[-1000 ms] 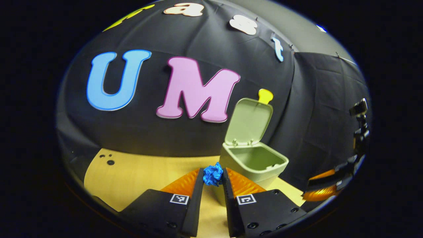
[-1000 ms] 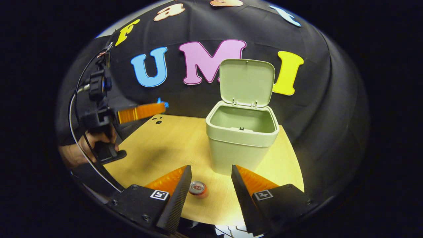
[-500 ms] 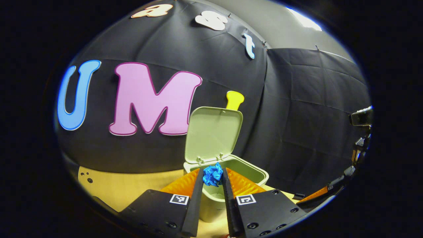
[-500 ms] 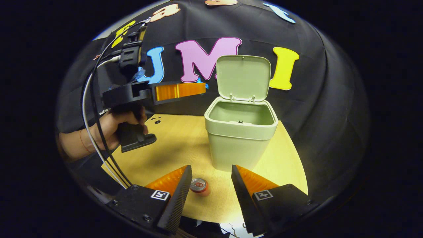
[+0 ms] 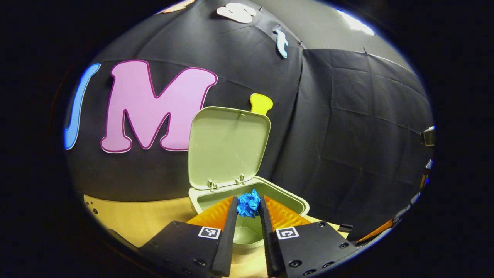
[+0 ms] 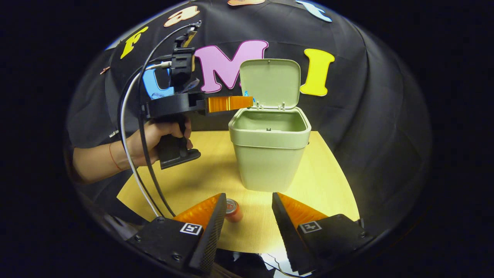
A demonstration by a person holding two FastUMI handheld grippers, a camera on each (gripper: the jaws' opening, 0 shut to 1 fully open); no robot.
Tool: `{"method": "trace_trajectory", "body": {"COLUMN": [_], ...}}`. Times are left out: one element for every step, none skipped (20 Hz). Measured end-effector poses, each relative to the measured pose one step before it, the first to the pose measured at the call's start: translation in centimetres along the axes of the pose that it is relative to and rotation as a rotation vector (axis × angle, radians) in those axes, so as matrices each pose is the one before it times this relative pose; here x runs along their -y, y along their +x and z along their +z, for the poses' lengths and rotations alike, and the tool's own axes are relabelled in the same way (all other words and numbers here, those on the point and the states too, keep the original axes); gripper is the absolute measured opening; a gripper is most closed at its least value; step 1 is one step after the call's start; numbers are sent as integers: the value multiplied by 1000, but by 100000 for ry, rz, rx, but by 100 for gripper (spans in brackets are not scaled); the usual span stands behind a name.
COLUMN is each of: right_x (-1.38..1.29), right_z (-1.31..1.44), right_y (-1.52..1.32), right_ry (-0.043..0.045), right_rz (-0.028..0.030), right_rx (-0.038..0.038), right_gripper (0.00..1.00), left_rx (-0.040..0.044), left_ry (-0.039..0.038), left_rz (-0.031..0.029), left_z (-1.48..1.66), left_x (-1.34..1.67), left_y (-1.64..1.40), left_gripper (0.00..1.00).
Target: Press the lid of the desktop garbage bin to open it, pick up the crumpled paper on the desktop and throw it into the bin, then pick up the pop can on the desktop and drop it into the bin, and finally close the garbage bin lid.
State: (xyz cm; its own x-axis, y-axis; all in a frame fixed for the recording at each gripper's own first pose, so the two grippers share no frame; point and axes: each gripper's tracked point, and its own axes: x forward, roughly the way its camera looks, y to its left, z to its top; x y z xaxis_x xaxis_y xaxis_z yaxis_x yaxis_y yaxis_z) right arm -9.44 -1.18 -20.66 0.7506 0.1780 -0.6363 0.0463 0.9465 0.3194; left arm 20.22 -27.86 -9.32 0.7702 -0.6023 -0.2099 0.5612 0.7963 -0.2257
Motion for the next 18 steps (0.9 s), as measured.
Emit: {"method": "trace_trajectory", "body": {"right_x": [3,49,62,-39,22,57,107,50,-37,43,37,25,-89,-333,-392,-355,-371,-332], "right_z": [-176,-83,-5,137,79,71,-96,-75,-48,-157,-237,-61,25,4,-97,-6,-64,-125], "right_y": [-342,-286,-216,-262,-366,-318,-143,-208,-256,-98,-86,-2,40,57,9,97,90,355], "right_ry": [-156,28,154,-70,-223,-264,-130,-94,-114,-198,-301,-97,367,647,527,134,-50,-172], "right_rz": [-553,-508,-410,-505,-493,-556,-315,-213,25,86,107,314,824,1639,1706,1582,1747,1758], "right_rx": [-67,-130,166,288,229,262,-107,-134,-157,-258,-374,-251,-180,57,76,138,-300,-591], "right_gripper": [76,76,76,76,76,76,76,76,76,76,76,76,76,76,76,76,76,77], "left_rx": [-919,-986,-1047,-940,-486,-296,-354,-524,-536,-433,63,660,904,876,877,1185,1628,1248], "left_ry": [-153,-192,-93,-129,-123,-39,-99,-155,-69,179,357,483,448,395,705,683,247,-4], "left_rz": [238,377,260,199,379,373,164,-202,-392,-253,-17,549,1018,1116,1329,1004,509,678], "left_z": [-305,-484,-384,-310,-218,-240,-184,-255,-160,-186,74,47,210,205,367,288,560,386], "left_x": [-32,-165,-84,8,-21,-65,19,89,181,138,122,42,-126,-67,-65,-62,17,-12], "left_y": [304,194,191,142,44,46,108,-18,-18,19,-117,-274,-361,-544,-750,-846,-935,-1025], "left_gripper": [36,39,42,42,42,42,44,45,55,59,70,73,78,81,83,84,85,85]}}
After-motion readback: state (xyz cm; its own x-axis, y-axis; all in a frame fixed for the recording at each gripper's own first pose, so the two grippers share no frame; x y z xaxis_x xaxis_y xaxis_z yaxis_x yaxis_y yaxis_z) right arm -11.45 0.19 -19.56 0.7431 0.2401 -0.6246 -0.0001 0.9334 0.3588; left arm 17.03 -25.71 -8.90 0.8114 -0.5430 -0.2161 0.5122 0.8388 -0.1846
